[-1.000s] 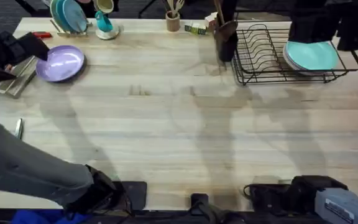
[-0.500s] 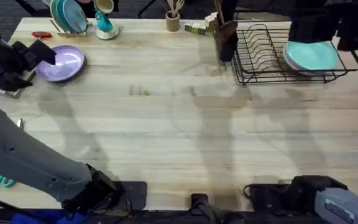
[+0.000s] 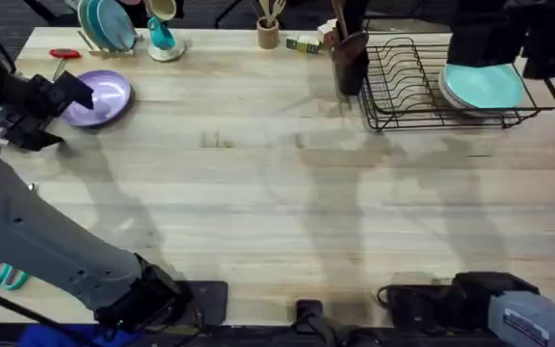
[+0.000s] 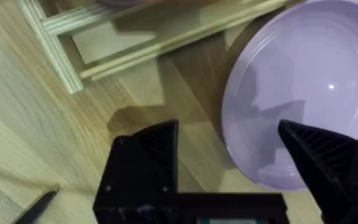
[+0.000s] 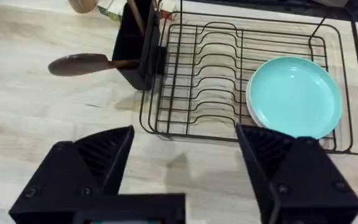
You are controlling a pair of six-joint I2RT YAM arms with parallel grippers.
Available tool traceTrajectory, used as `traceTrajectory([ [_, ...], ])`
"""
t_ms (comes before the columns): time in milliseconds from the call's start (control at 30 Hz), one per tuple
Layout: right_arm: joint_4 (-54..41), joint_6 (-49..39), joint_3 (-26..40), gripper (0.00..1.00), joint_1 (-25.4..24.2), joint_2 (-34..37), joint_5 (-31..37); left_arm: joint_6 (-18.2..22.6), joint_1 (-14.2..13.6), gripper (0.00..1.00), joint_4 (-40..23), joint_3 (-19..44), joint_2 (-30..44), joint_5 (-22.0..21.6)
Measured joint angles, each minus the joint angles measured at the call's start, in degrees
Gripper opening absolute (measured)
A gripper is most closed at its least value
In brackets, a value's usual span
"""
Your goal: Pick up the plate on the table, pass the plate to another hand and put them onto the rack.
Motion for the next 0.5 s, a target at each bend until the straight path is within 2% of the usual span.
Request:
traceTrajectory([
  [133, 0.0, 0.0, 0.0, 0.995, 0.0, 0.0, 0.0, 0.0, 0.0, 0.993, -0.3, 0.0, 0.0, 0.0],
  [167, 0.0, 0.0, 0.0, 0.996, 0.0, 0.0, 0.0, 0.1, 0.0, 0.871, -1.3, 0.2, 0.0, -0.5],
  [333, 0.0, 0.0, 0.0, 0.996, 0.0, 0.0, 0.0, 0.0, 0.5, 0.635, -2.8, 0.4, 0.3, -1.8],
  [500, 0.0, 0.0, 0.0, 0.996, 0.0, 0.0, 0.0, 0.0, 0.6, 0.523, -3.9, 0.6, 0.3, -2.8],
])
